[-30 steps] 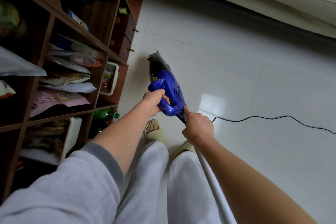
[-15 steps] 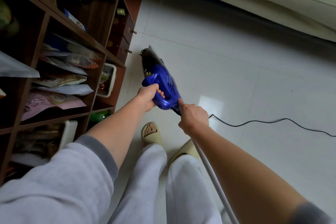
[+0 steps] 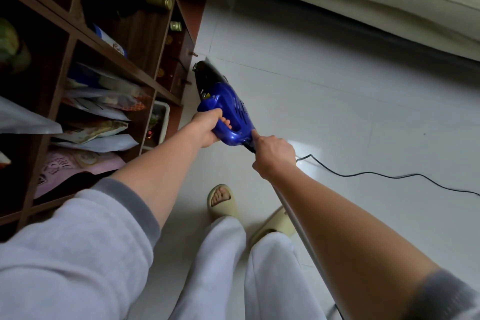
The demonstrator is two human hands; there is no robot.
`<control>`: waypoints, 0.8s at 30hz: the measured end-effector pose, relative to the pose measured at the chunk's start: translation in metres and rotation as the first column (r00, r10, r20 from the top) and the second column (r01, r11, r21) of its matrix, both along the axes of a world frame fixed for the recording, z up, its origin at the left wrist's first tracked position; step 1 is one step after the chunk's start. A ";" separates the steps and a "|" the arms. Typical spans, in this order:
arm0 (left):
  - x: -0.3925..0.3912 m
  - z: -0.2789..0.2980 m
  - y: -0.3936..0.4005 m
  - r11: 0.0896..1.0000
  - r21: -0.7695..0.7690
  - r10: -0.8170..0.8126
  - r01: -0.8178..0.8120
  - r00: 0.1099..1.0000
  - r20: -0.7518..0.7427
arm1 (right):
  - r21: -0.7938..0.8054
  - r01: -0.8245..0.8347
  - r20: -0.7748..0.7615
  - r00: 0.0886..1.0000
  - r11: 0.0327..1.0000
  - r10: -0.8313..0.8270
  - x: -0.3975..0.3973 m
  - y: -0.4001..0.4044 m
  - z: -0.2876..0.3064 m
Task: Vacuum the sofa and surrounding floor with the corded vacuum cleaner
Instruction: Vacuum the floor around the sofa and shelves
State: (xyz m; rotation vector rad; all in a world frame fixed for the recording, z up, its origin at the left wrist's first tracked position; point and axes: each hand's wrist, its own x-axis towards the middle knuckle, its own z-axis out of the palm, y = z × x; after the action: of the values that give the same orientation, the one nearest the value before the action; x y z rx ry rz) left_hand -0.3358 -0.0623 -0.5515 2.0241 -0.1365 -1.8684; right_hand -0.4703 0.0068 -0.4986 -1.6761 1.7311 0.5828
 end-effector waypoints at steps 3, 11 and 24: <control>-0.010 0.004 0.001 0.999 0.008 -0.036 0.036 0.999 -0.006 | 0.017 0.033 -0.011 0.999 0.999 -0.033 -0.005 0.007 0.005; -0.016 0.000 -0.005 0.999 -0.026 0.037 -0.037 0.999 0.007 | 0.012 -0.006 -0.042 0.999 1.000 0.006 -0.011 -0.012 0.007; -0.019 0.009 -0.020 0.996 -0.012 -0.085 0.086 0.995 0.048 | 0.031 0.101 0.066 0.992 0.994 -0.103 -0.015 -0.011 0.004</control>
State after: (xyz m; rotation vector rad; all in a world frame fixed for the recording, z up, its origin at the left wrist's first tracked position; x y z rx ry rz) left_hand -0.3546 -0.0821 -0.5424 2.0840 -0.2523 -1.8648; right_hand -0.4848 -0.0045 -0.4944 -1.5604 1.7412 0.4946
